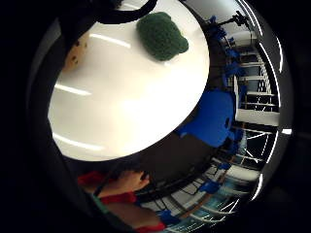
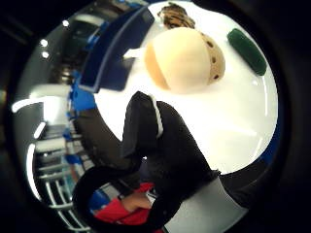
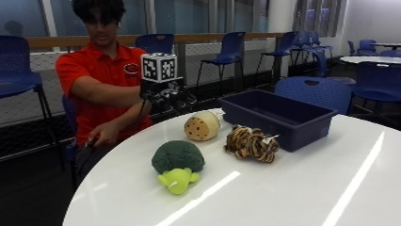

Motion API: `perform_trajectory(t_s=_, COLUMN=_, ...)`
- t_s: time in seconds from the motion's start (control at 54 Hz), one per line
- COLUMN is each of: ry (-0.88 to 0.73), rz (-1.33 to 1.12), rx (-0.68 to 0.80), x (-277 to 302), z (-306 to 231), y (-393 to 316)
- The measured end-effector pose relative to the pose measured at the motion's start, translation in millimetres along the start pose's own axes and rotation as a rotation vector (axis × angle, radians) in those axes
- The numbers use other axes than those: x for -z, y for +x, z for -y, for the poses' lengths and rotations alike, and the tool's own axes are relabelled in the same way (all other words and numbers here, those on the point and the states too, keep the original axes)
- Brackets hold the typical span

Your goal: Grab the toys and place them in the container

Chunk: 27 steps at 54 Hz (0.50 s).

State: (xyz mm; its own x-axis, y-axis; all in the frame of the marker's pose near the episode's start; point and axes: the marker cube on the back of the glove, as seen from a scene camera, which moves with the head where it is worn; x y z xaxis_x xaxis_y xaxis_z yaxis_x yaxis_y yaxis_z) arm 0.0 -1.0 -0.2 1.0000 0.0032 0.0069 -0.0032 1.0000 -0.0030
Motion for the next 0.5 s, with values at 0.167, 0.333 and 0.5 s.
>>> perform_trajectory(t_s=0.167, ry=0.009, rz=0.009, rx=0.008, x=-1.1, z=3.4, y=-0.3)
perform_trajectory(t_s=0.333, ry=0.017, rz=0.027, rx=0.019, x=-2.0, z=3.4, y=-0.7)
perform_trajectory(t_s=0.5, ry=0.033, rz=0.051, rx=0.046, x=-2.6, z=8.6, y=-4.3)
